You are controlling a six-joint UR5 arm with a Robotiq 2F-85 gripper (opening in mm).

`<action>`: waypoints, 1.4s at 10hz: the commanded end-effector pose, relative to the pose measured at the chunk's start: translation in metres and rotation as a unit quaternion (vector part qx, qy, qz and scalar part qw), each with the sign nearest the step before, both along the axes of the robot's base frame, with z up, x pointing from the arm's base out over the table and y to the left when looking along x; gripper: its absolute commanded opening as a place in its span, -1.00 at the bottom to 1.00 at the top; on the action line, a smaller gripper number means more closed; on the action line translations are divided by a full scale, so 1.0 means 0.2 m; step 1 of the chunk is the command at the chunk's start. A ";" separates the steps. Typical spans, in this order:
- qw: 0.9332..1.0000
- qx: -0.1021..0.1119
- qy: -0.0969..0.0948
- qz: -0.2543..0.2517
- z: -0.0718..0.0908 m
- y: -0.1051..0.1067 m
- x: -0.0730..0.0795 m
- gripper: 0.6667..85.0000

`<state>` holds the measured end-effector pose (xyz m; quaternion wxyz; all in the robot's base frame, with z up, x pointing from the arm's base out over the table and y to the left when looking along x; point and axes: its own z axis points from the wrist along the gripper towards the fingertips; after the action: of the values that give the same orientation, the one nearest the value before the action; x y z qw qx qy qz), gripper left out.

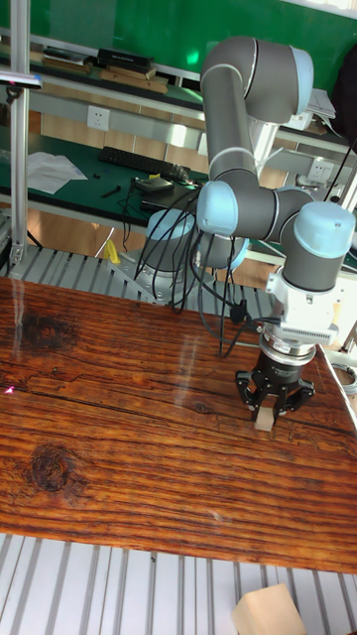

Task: Hold a small block with the gripper and sweep it from left to right on the table

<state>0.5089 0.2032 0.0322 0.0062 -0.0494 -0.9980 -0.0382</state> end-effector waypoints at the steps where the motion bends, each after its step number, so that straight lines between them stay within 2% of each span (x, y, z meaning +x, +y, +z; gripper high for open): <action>1: 1.000 -0.023 0.007 0.020 -0.02 -0.10 -0.04 -0.99; 2: 0.999 -0.024 0.005 0.029 -0.04 -0.13 -0.03 -0.99; 3: 0.999 -0.015 -0.001 0.033 -0.06 -0.12 -0.02 -0.99; 4: 0.999 -0.019 -0.001 0.034 -0.06 -0.13 -0.03 -0.99; 6: 0.998 -0.035 -0.004 0.046 -0.06 -0.17 -0.02 -0.99; 7: 0.997 -0.049 -0.017 0.060 -0.06 -0.20 0.01 -0.99; 8: 0.997 -0.042 -0.021 0.061 -0.06 -0.18 0.02 -0.99; 9: 0.996 -0.054 -0.019 0.066 -0.06 -0.21 0.02 -0.99; 12: 0.996 -0.047 -0.026 0.071 -0.06 -0.20 0.03 -0.99; 14: 0.996 -0.044 -0.022 0.075 -0.06 -0.19 0.02 -0.99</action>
<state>0.5130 0.1635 0.0191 -0.0154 0.0232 -0.9995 0.0113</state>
